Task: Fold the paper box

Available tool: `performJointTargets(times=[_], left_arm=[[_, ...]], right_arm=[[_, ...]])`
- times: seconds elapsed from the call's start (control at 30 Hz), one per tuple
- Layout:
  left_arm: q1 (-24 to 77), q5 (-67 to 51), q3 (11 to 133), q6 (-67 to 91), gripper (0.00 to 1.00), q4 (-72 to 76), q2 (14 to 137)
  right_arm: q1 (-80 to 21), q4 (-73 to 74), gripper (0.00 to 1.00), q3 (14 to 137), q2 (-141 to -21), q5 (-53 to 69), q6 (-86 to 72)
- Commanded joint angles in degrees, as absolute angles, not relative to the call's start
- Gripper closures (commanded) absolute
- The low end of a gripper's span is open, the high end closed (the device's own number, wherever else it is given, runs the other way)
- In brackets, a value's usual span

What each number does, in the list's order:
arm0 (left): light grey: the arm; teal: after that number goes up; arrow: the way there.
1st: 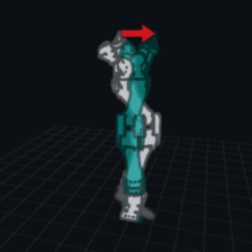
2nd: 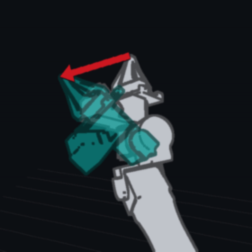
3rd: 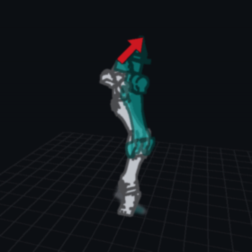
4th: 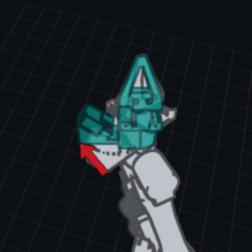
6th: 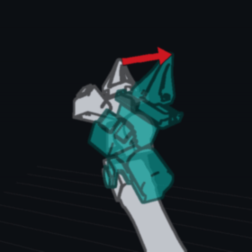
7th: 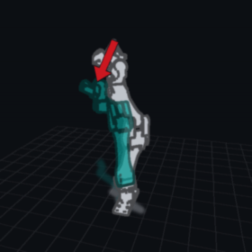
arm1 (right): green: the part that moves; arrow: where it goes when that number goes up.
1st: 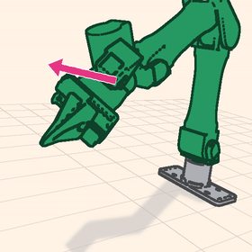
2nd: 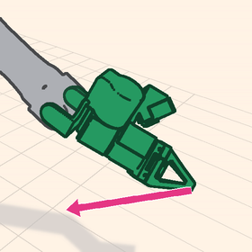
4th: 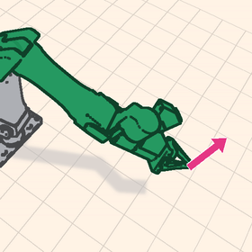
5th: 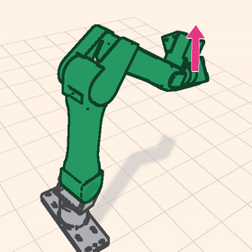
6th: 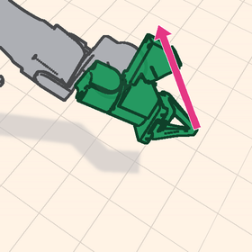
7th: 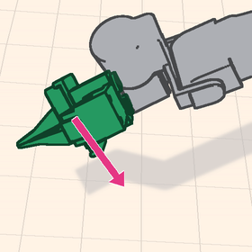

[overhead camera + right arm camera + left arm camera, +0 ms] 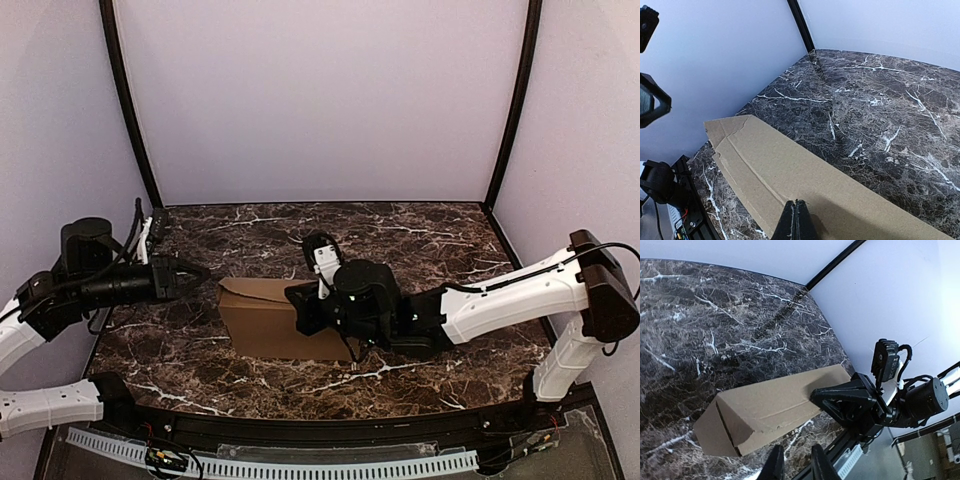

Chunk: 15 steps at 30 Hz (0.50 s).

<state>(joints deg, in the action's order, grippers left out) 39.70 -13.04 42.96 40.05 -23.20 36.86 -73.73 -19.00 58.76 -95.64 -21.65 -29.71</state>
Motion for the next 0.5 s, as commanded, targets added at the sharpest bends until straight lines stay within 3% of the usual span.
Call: performJointTargets(times=[0.0, 0.13, 0.33, 0.47], left_arm=[[39.70, -12.82, 48.96, 32.70, 0.87, -26.29, 42.13], [39.73, -10.62, 54.11, 27.31, 0.99, -26.30, 47.58], [39.64, -12.13, 56.19, 23.79, 0.99, -23.22, 54.37], [39.31, -14.79, 50.28, 23.37, 0.99, -19.35, 54.97]], right_arm=[[-73.82, -6.22, 1.00, 54.25, -99.75, -20.66, -31.01], [-74.00, -6.48, 1.00, 53.93, -99.55, -20.95, -30.93], [-74.05, -7.35, 1.00, 54.16, -99.56, -20.53, -30.77], [-74.04, -7.96, 1.00, 54.31, -99.65, -20.26, -30.46]])
